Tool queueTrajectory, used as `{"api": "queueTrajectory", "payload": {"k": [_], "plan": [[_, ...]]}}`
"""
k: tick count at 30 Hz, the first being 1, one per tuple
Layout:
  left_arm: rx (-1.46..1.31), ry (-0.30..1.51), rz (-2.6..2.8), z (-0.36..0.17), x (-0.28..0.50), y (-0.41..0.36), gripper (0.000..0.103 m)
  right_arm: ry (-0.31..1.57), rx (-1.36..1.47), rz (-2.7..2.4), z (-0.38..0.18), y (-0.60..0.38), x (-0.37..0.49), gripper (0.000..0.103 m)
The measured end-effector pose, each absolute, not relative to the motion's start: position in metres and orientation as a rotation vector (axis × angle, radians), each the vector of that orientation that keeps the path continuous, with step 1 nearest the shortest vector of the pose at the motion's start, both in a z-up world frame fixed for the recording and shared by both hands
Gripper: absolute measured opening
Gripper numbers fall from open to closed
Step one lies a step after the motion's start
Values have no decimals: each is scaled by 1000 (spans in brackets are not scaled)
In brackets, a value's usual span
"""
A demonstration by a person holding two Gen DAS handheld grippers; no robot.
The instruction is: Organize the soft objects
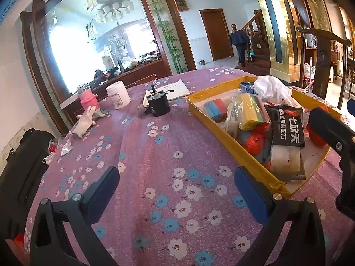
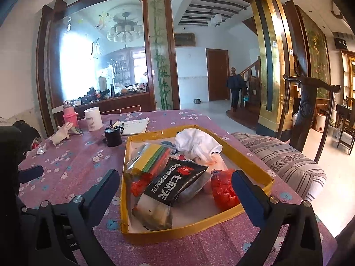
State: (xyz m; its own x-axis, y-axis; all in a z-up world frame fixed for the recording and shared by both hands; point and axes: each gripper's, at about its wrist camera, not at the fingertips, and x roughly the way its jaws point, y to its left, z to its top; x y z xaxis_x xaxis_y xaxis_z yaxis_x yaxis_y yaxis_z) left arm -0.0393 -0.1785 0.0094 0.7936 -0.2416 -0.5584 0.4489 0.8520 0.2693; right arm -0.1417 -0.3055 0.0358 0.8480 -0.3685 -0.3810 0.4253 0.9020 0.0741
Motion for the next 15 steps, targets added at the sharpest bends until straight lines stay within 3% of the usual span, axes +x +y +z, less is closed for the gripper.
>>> {"api": "queueTrajectory", "payload": {"k": [15], "plan": [[408, 528, -369, 12, -39, -177, 103, 375, 168, -422, 36, -307, -142, 102]]}}
